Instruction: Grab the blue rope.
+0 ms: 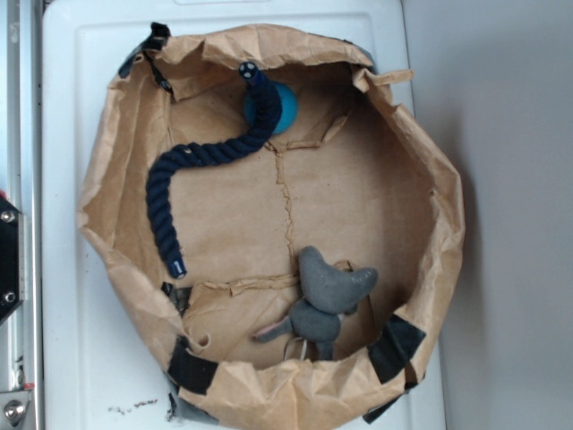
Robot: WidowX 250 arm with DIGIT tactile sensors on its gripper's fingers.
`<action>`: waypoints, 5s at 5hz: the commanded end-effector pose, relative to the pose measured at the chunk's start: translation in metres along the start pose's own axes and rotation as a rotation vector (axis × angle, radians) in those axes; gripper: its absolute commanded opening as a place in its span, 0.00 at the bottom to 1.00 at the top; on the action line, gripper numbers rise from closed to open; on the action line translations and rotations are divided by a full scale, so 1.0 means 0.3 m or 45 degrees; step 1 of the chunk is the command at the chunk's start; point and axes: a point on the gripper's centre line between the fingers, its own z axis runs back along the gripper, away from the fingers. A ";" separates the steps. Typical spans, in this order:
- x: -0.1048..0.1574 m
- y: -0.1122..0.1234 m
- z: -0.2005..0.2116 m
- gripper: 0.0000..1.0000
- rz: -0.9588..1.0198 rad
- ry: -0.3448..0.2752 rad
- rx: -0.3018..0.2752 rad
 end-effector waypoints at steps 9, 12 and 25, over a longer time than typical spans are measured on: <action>0.305 0.182 -0.188 1.00 0.071 0.105 -0.064; 0.541 0.170 -0.610 1.00 0.090 0.050 0.041; 0.312 0.306 -0.714 1.00 0.154 -0.023 0.019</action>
